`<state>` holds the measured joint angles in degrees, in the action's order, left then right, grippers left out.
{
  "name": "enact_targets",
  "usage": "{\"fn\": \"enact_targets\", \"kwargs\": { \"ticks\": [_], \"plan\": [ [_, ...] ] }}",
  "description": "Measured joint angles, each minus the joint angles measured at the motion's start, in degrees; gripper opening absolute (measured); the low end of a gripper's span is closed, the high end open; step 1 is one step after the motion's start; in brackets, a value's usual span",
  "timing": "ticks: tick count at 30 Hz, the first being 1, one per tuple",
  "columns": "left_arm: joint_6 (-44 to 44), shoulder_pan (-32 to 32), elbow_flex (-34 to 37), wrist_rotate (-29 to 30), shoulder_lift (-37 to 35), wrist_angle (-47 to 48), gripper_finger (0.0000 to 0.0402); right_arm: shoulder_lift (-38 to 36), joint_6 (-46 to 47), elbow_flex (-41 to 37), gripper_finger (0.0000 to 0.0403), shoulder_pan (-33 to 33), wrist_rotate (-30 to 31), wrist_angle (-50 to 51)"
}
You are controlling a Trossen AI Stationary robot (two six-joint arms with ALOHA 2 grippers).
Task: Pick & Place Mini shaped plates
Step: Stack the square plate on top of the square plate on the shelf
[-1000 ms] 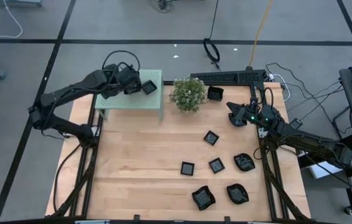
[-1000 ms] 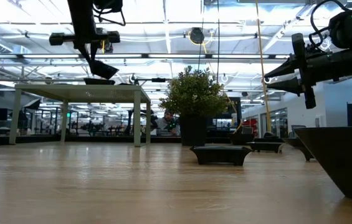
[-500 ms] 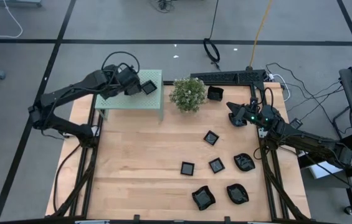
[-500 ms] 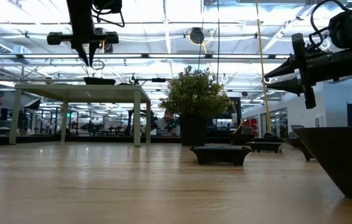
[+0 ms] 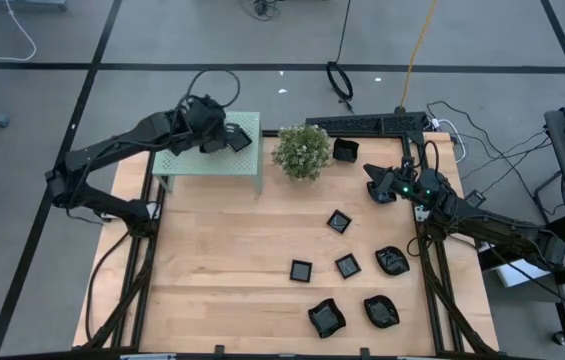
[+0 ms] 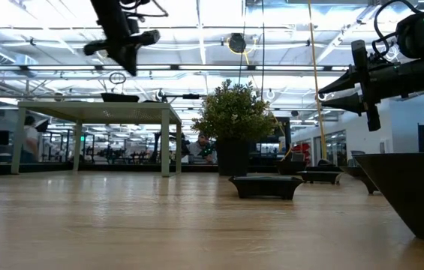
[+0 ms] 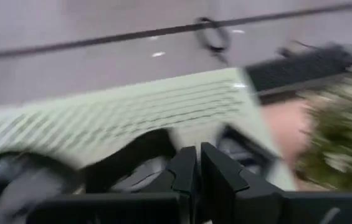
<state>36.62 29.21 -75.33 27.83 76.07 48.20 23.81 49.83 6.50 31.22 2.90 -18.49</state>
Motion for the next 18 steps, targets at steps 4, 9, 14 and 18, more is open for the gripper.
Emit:
{"fn": "enact_targets", "kwargs": {
  "ticks": [4, 9, 14, 18],
  "plan": [
    [-12.25, -0.41, 0.00, -6.39, 0.50, -9.01, 0.0026, -0.02, 0.00, -0.01, 0.0123, 0.01, 0.01, -0.01],
    [-23.12, -2.22, -0.02, -14.94, 1.19, -15.82, 0.0026, 0.00, 0.00, 0.00, 0.0123, 0.01, 0.01, -0.01],
    [-24.53, -7.32, 0.00, -21.46, 3.47, -15.60, 0.0035, 0.00, 0.00, 0.00, 0.0123, 0.01, 0.00, -0.01],
    [-24.72, -13.07, 0.00, -25.98, 6.51, -15.89, 0.0064, 0.00, 0.01, 0.00, 0.0123, 0.02, 0.00, -0.01]
  ]
}}
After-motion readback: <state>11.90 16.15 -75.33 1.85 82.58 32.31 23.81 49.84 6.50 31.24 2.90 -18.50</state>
